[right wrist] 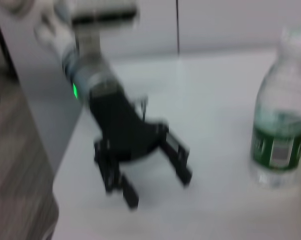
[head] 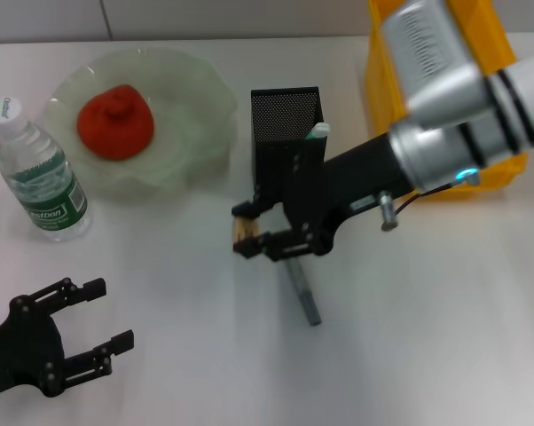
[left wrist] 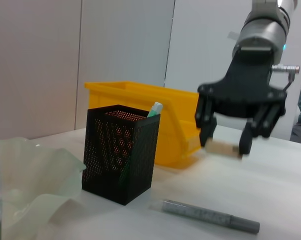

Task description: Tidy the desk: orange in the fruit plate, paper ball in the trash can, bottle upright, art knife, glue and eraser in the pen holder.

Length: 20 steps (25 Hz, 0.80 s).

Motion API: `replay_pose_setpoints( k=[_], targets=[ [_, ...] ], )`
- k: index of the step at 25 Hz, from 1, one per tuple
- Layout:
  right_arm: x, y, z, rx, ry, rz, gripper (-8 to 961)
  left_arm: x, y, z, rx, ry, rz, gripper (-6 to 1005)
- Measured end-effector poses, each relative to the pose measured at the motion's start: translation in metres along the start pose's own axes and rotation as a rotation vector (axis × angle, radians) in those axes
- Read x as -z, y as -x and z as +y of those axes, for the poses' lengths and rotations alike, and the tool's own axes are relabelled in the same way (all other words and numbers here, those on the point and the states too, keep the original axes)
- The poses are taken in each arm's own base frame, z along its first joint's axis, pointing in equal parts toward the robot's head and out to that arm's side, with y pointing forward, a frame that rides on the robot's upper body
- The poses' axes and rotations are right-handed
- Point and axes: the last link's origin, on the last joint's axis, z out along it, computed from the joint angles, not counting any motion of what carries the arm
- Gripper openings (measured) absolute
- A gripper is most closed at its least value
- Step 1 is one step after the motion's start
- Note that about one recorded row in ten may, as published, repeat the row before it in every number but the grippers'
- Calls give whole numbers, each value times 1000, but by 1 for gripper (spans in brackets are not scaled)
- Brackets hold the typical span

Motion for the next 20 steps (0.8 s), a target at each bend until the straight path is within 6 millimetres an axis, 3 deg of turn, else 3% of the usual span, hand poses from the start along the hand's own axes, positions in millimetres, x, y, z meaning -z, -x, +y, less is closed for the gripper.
replay_pose_setpoints(
  k=[7, 20],
  targets=[
    [34, -5, -8, -56, -112, -167, 398, 0, 0, 0, 1, -3, 2, 775],
    [72, -12, -23, -61, -286, -266, 398, 0, 0, -1, 6, -15, 2, 774]
  ],
)
